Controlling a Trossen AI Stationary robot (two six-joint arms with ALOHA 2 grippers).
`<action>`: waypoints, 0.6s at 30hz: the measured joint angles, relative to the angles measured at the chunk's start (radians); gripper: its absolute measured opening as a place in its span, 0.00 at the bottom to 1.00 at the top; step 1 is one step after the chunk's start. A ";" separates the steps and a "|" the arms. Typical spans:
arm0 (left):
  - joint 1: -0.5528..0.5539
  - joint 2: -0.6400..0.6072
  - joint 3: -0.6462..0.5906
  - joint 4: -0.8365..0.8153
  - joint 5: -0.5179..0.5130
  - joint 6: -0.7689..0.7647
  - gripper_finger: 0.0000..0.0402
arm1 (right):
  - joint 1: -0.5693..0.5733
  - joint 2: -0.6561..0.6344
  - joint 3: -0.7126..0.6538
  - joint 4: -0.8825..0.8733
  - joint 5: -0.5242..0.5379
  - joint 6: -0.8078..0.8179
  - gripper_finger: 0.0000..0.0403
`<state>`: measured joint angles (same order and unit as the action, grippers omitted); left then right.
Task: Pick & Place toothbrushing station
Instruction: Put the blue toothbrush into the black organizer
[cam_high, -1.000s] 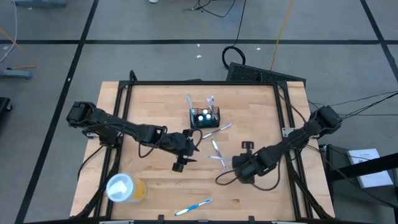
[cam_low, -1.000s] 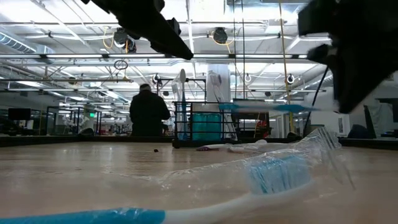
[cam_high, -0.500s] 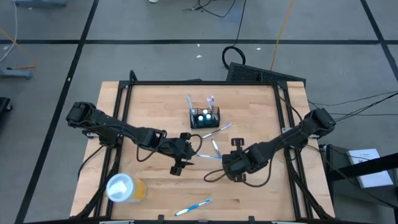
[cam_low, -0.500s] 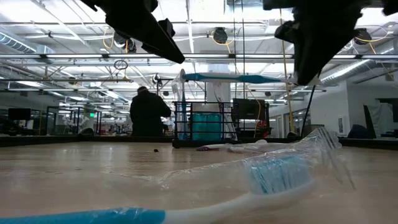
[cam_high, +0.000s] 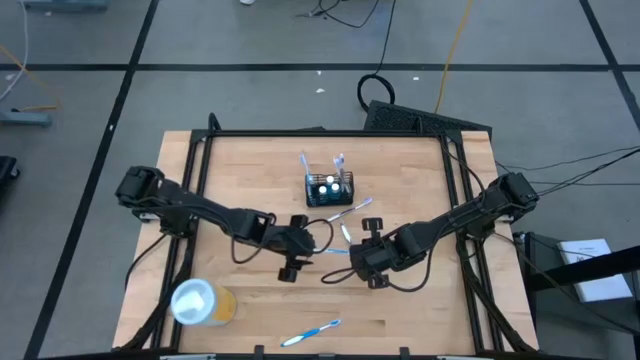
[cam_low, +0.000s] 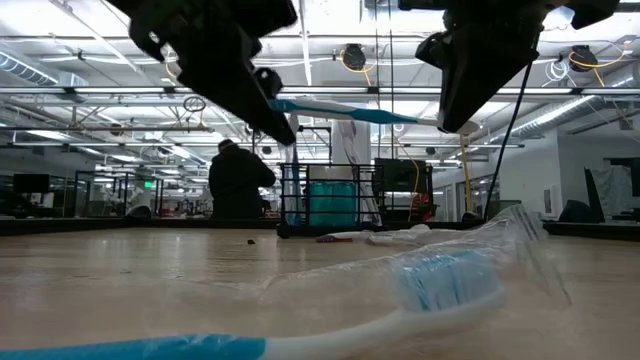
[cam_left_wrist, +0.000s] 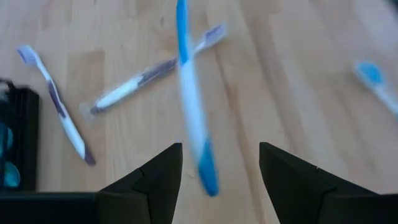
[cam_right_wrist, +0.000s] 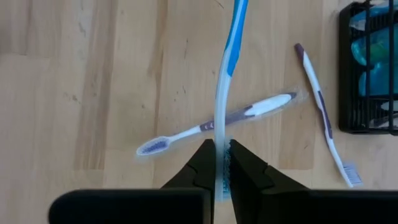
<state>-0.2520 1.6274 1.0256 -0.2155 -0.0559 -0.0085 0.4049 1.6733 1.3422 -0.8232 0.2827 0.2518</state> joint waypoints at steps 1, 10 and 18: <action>0.003 0.014 0.000 0.007 -0.004 -0.002 0.54 | 0.000 0.000 0.000 0.003 -0.001 0.000 0.03; 0.018 0.016 0.001 0.034 -0.002 0.000 0.54 | 0.002 0.000 0.000 0.006 -0.026 -0.003 0.03; 0.031 0.014 0.042 0.015 0.000 -0.024 0.54 | 0.002 0.000 0.000 0.012 -0.026 -0.006 0.03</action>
<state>-0.2212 1.6413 1.0678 -0.2005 -0.0563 -0.0326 0.4068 1.6730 1.3422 -0.8111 0.2565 0.2455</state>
